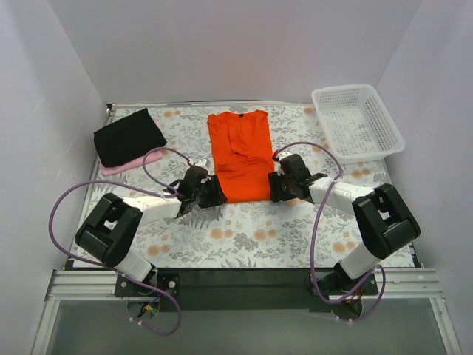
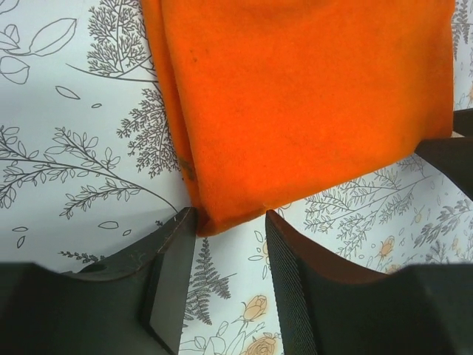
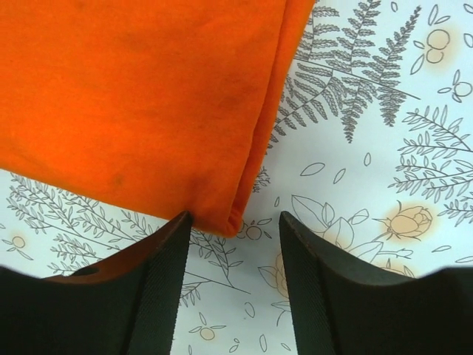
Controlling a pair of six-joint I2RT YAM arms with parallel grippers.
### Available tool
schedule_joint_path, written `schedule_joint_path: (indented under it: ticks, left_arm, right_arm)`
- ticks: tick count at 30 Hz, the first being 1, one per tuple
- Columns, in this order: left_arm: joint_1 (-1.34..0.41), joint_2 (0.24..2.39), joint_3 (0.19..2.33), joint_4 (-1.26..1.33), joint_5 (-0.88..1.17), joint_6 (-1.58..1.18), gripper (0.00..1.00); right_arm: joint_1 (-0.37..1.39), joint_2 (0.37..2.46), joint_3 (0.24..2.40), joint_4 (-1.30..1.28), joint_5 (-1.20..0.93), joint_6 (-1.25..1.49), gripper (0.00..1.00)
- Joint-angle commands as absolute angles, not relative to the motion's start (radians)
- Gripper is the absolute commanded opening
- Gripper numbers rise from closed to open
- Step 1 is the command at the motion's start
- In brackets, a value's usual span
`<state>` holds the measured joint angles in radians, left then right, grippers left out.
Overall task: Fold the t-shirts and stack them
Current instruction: Fold the tshirt
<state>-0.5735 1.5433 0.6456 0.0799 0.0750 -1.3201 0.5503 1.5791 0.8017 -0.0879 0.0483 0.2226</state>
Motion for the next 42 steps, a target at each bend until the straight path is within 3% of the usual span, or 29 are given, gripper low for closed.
schedule_joint_path:
  ticks: [1, 7, 11, 16, 17, 20, 33, 42]
  left_arm:
    - [-0.580, 1.554, 0.617, 0.023, 0.034, -1.327, 0.40]
    - [-0.581, 1.572, 0.612, 0.025, 0.025, -1.331, 0.23]
    - [-0.581, 1.585, 0.607, 0.034, 0.025, -1.331, 0.19]
    - [-0.581, 1.600, 0.609, 0.057, 0.031, -1.319, 0.06]
    - [-0.581, 1.603, 0.609, 0.069, 0.032, -1.312, 0.00]
    - [-0.584, 1.597, 0.600, 0.090, 0.023, -1.298, 0.00]
    - [-0.673, 1.365, 0.405, 0.089, -0.038, -1.345, 0.00]
    - [-0.816, 1.099, 0.304, -0.043, -0.080, -1.480, 0.00]
  right_arm:
    - [0.552, 1.594, 0.788, -0.051, 0.020, 0.235, 0.45]
    - [0.552, 1.598, 0.785, -0.041, 0.008, 0.238, 0.39]
    - [0.552, 1.605, 0.778, -0.032, -0.025, 0.241, 0.34]
    - [0.552, 1.609, 0.762, -0.025, -0.028, 0.242, 0.18]
    - [0.552, 1.609, 0.761, -0.025, -0.028, 0.244, 0.16]
    - [0.552, 1.605, 0.753, -0.021, -0.029, 0.244, 0.01]
    - [0.655, 1.427, 0.591, -0.066, 0.018, 0.297, 0.01]
    - [0.784, 1.166, 0.471, -0.175, 0.080, 0.413, 0.01]
